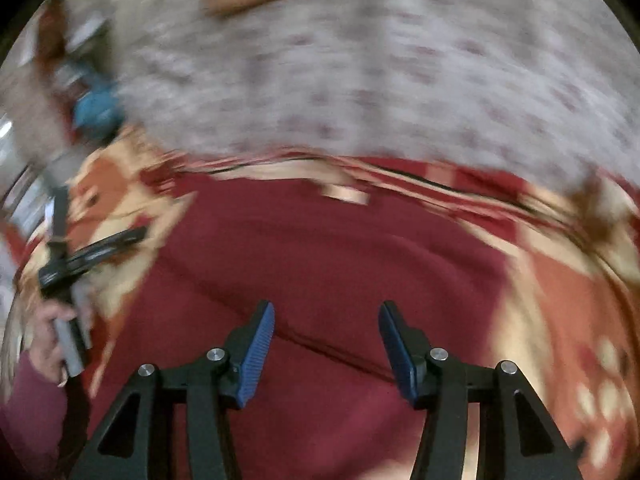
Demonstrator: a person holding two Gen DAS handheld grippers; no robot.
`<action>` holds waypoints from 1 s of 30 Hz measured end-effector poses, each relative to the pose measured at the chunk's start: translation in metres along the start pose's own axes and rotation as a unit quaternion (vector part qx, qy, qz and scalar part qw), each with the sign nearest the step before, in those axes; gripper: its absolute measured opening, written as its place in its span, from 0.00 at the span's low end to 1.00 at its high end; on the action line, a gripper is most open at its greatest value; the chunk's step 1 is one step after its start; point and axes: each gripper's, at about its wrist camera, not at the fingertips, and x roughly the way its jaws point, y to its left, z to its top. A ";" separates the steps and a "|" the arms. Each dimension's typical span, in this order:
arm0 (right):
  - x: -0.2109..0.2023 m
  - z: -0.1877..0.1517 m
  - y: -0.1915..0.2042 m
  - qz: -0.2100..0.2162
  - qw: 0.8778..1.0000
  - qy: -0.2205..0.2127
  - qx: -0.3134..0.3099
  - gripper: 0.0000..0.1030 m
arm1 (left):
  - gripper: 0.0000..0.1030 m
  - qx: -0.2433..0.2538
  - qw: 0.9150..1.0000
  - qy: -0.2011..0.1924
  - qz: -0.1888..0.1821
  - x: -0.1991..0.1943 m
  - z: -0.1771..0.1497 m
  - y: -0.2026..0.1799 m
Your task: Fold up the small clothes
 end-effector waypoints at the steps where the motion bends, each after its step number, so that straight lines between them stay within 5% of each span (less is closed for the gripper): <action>1: 0.016 0.007 0.021 0.016 1.000 0.005 -0.025 0.51 | 0.71 0.011 1.000 0.008 -0.008 -0.001 -0.001 0.001; 5: 0.072 0.026 0.074 0.044 0.996 0.025 -0.074 0.51 | 0.71 0.076 0.995 0.030 -0.049 -0.006 -0.008 -0.007; 10: 0.123 0.057 0.091 0.061 0.997 0.042 -0.033 0.51 | 0.71 0.153 0.987 0.046 -0.022 0.005 -0.023 -0.030; 13: 0.136 0.094 0.084 0.066 0.998 0.024 -0.006 0.51 | 0.71 0.152 0.986 0.053 -0.036 0.014 -0.024 -0.033; 16: 0.159 0.123 0.082 0.081 0.996 0.033 -0.013 0.70 | 0.71 0.142 0.988 0.052 -0.020 0.023 -0.023 -0.033; 20: 0.199 0.144 0.094 0.092 0.991 0.070 -0.066 0.69 | 0.71 0.097 0.993 0.057 -0.046 0.028 -0.016 -0.018; 23: 0.222 0.142 0.109 0.111 0.979 0.120 -0.118 0.16 | 0.71 0.065 0.993 0.064 -0.070 0.030 -0.013 -0.008; 26: 0.214 0.136 0.121 0.129 0.972 0.111 -0.162 0.13 | 0.71 0.050 0.993 0.064 -0.081 0.029 -0.012 -0.004; 30: 0.215 0.148 0.128 0.177 0.971 0.084 -0.139 0.06 | 0.71 0.011 0.991 0.069 -0.112 0.031 -0.009 0.008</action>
